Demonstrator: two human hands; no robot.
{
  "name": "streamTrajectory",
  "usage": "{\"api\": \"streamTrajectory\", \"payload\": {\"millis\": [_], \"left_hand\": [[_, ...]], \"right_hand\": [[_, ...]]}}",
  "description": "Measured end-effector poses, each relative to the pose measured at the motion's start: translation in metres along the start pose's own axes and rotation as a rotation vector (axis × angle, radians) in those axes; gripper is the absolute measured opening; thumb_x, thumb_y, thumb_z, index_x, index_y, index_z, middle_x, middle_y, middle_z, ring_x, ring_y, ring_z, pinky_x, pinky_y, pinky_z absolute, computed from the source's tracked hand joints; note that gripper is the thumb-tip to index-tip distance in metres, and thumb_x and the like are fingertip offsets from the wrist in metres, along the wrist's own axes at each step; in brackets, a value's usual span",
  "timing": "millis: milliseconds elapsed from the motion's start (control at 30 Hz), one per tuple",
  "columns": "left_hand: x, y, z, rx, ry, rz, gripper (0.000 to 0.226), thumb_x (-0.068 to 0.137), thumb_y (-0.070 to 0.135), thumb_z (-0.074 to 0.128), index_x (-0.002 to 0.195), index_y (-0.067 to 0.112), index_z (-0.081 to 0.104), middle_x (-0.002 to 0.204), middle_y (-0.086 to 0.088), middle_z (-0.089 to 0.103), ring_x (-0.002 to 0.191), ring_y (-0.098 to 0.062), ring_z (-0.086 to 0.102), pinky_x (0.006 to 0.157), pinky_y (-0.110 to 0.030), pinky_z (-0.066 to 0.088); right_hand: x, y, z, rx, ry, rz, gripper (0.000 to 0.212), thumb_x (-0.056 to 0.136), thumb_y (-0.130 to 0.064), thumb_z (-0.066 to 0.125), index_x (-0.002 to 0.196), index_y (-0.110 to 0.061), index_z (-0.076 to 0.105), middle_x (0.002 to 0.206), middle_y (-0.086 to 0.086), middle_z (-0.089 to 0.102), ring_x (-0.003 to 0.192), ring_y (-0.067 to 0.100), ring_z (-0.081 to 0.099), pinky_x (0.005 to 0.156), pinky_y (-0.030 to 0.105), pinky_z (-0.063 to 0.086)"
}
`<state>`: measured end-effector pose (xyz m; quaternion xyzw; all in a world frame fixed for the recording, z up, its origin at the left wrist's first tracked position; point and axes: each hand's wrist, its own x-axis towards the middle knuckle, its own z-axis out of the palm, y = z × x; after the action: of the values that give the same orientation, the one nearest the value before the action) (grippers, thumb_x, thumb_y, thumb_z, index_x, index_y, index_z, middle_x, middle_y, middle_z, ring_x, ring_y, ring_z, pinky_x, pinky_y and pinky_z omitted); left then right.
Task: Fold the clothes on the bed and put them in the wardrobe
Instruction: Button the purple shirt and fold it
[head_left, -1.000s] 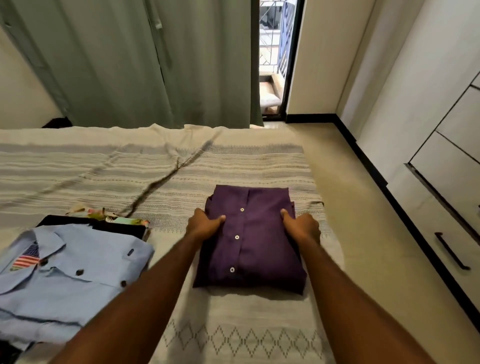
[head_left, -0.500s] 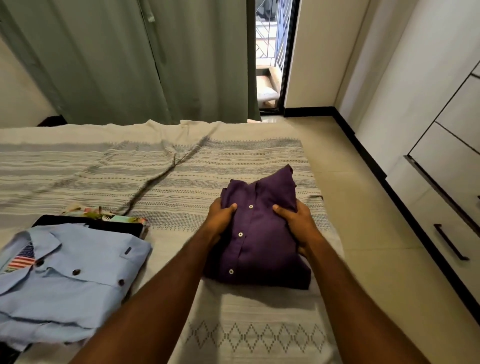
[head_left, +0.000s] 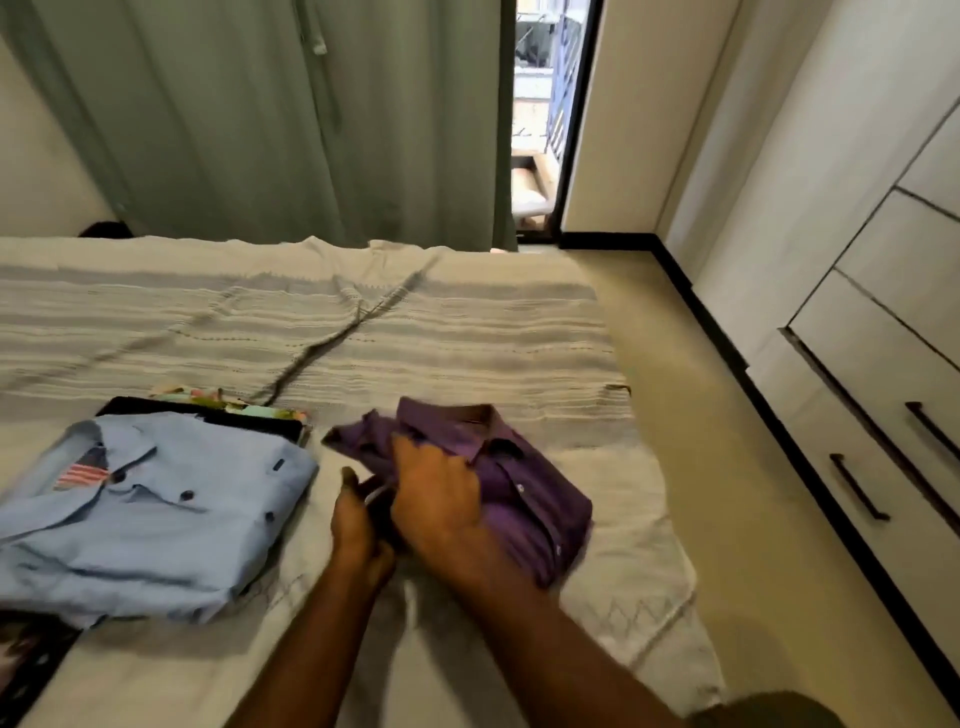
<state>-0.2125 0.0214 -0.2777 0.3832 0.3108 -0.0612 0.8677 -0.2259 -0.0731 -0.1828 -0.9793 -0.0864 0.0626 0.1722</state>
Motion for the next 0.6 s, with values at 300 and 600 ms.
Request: {"api": "streamTrajectory", "payload": {"millis": [300,600], "left_hand": [[-0.024,0.010,-0.081,0.257,0.048,0.082,0.056,0.075,0.043,0.083,0.116,0.006,0.072,0.109,-0.018,0.074,0.093,-0.033,0.074,0.078,-0.045,0.061],[-0.006,-0.005,-0.071,0.524,0.227,0.310,0.089,0.052,0.038,0.092,0.132,0.015,0.060,0.121,-0.005,0.071,0.106,-0.026,0.069,0.096,-0.050,0.056]], "right_hand": [[-0.012,-0.012,0.056,0.261,-0.110,-0.006,0.044,0.078,-0.055,0.059,0.111,-0.028,0.072,0.108,0.001,0.074,0.102,0.026,0.069,0.085,0.037,0.057],[0.041,0.116,0.047,0.527,-0.194,0.527,0.070,0.093,-0.054,0.063,0.135,0.001,0.055,0.132,0.021,0.059,0.122,0.037,0.057,0.103,0.045,0.048]]}}
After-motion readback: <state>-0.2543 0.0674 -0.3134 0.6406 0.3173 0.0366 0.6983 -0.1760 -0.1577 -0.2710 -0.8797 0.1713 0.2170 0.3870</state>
